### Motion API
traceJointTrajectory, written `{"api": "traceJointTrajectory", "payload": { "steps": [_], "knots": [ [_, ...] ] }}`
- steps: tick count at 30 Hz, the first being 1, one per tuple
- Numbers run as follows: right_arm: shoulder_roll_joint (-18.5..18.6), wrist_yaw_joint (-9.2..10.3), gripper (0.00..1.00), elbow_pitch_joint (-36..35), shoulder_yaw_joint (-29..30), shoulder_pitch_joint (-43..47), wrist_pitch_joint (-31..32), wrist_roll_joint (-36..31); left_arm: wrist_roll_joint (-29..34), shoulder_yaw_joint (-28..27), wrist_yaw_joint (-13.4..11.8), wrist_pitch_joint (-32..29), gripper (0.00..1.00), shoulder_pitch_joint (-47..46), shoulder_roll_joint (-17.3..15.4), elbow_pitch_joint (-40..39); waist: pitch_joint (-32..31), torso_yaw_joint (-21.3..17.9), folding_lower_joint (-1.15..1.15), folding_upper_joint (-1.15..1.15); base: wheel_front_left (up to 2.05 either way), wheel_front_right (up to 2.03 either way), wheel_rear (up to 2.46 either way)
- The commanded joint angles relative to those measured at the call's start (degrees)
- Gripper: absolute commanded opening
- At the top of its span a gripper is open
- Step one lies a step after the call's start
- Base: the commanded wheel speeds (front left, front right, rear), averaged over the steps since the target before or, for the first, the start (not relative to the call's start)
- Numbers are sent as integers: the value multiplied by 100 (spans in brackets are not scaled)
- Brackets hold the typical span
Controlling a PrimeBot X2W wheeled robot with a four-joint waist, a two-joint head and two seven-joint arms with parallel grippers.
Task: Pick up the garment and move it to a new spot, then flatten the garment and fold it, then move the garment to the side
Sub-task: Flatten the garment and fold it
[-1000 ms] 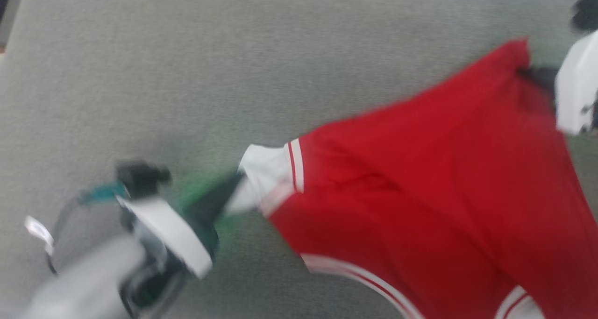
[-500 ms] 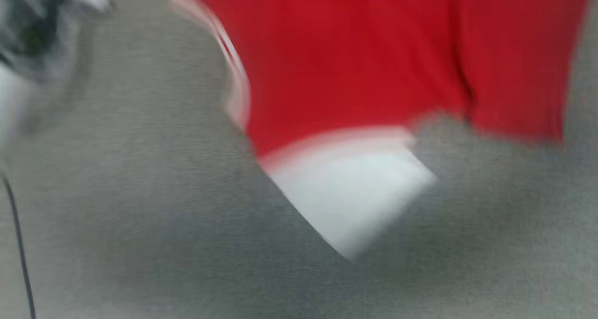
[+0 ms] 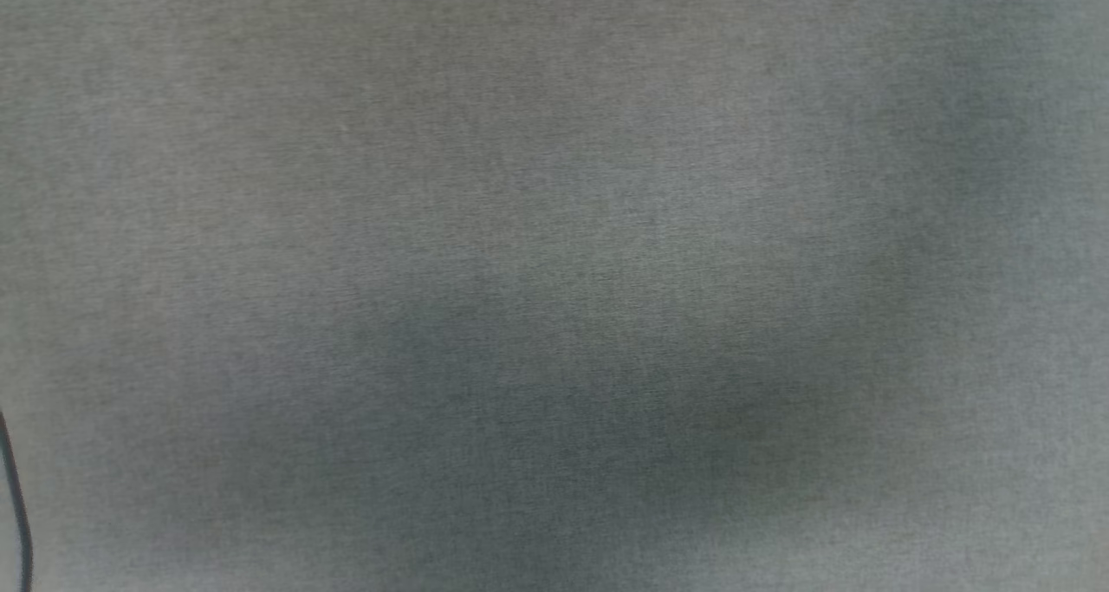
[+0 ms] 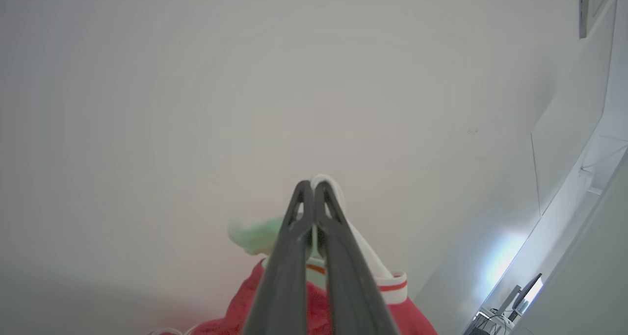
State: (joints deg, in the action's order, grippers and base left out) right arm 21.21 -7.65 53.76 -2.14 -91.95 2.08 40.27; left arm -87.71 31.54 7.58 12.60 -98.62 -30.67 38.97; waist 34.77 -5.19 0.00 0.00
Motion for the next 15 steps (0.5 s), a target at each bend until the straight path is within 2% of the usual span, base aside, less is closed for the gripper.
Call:
{"api": "traceJointTrajectory", "payload": {
  "steps": [1,4,8,14,15],
  "knots": [
    [71,30,0,108,-30,182,33,-19,-85,-72,-23,-1,0,288,-176,-71,-23,43,0,0,0,0,0],
    [103,30,0,169,-179,488,101,40,-351,-115,-22,-42,0,1005,-267,-489,-59,107,0,0,0,0,0],
    [170,28,0,-101,-483,1104,278,244,-734,-266,-20,-48,0,2396,-407,-1268,-140,213,0,0,0,0,0],
    [463,21,0,-1019,-967,2657,648,810,-663,-125,-16,26,0,4715,-575,-2638,-419,350,0,0,0,0,0],
    [601,21,0,-1386,-1037,3318,811,1035,-597,-50,-16,59,0,5461,-637,-3144,-552,380,0,0,0,0,0]
  ]
}}
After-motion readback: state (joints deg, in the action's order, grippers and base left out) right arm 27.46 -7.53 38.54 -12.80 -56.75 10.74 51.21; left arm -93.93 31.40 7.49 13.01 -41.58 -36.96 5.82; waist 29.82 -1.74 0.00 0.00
